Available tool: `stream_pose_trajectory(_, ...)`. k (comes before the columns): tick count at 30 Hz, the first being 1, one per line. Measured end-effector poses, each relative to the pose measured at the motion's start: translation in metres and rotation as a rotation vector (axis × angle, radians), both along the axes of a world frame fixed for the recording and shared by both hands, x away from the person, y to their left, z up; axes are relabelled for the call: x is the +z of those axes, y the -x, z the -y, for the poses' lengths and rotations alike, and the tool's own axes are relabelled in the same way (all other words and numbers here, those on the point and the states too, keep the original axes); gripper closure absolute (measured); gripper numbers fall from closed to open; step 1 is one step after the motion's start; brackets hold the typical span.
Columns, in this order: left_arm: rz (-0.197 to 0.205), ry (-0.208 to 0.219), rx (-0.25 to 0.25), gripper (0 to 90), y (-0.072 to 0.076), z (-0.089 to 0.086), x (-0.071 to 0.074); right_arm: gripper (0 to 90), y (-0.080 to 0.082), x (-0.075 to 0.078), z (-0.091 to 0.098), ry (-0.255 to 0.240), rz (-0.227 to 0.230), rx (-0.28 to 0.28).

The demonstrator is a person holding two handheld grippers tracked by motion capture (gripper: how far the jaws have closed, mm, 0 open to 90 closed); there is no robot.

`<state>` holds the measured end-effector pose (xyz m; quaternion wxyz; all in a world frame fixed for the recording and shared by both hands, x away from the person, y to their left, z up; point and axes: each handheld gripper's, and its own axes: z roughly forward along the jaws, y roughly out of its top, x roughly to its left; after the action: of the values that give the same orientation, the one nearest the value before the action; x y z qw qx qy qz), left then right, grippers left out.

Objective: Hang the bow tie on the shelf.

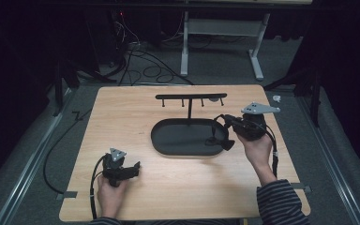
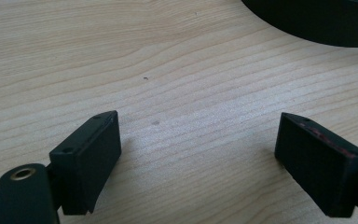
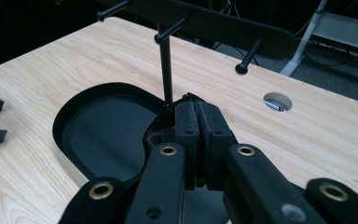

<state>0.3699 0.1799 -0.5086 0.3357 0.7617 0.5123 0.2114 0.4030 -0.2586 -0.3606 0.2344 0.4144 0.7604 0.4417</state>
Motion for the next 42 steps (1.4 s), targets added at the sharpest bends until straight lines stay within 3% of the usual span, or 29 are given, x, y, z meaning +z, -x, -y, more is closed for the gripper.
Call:
stream_pose_trajectory(21, 0.0, 0.0, 0.0, 14.9, 0.0, 0.0, 0.0, 88.5, -0.024, 0.017, 0.002, -0.013, 0.009, -0.035)
stream_pose_trajectory(42, 0.0, 0.0, 0.0, 14.9, 0.0, 0.0, 0.0, 88.4, -0.05, 0.016, 0.005, -0.036, -0.003, -0.075)
